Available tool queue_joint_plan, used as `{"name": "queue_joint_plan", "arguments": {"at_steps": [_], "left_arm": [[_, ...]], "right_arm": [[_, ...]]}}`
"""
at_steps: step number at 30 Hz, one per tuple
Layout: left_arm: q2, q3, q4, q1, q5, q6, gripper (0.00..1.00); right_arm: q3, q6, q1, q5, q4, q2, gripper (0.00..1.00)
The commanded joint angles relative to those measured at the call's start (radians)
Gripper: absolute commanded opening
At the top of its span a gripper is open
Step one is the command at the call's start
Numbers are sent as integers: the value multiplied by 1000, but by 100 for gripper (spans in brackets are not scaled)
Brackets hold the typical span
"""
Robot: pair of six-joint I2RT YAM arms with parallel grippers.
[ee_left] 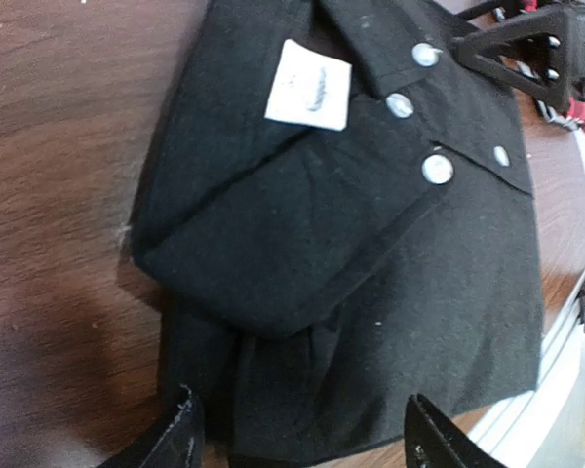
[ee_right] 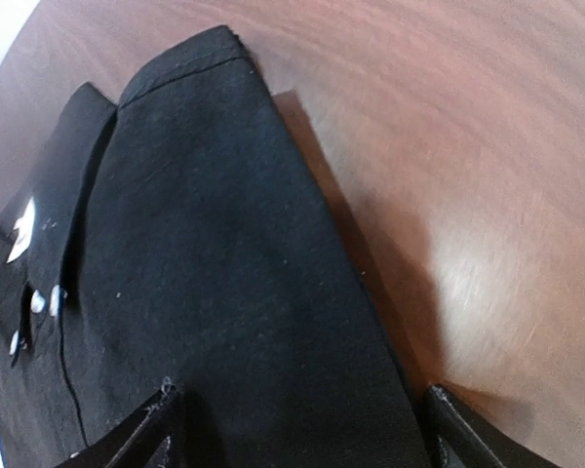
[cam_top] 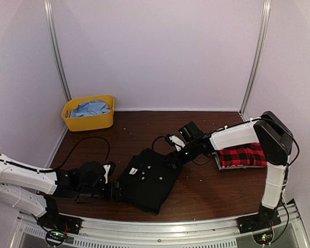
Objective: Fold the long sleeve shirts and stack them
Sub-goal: Rotate the square-folded shirt at the center of the board.
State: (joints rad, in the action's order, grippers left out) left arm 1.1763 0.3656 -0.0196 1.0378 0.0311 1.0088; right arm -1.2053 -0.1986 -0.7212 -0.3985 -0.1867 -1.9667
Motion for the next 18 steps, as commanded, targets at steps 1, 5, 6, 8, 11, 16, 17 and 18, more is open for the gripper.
{"name": "queue_joint_plan", "arguments": {"at_steps": [1, 5, 6, 8, 11, 16, 17, 18], "left_arm": [[15, -7, -7, 2, 11, 37, 65], [72, 16, 1, -5, 53, 1, 59], [90, 25, 1, -10, 59, -9, 58], [126, 39, -10, -35, 65, -35, 55], [192, 68, -28, -70, 67, -80, 52], [342, 160, -18, -85, 108, -157, 47], [383, 191, -11, -94, 123, -175, 47], [410, 211, -8, -109, 131, -204, 46]], "right_arm": [[131, -58, 1, -101, 61, 86, 82], [258, -127, -9, -112, 139, 177, 77], [290, -146, -13, -104, 159, 201, 77], [355, -185, -30, -74, 183, 252, 77], [459, -251, -67, -27, 256, 325, 77], [557, -365, -189, 86, 335, 389, 75], [566, -389, -215, 123, 336, 397, 75], [572, -403, -238, 156, 336, 402, 75]]}}
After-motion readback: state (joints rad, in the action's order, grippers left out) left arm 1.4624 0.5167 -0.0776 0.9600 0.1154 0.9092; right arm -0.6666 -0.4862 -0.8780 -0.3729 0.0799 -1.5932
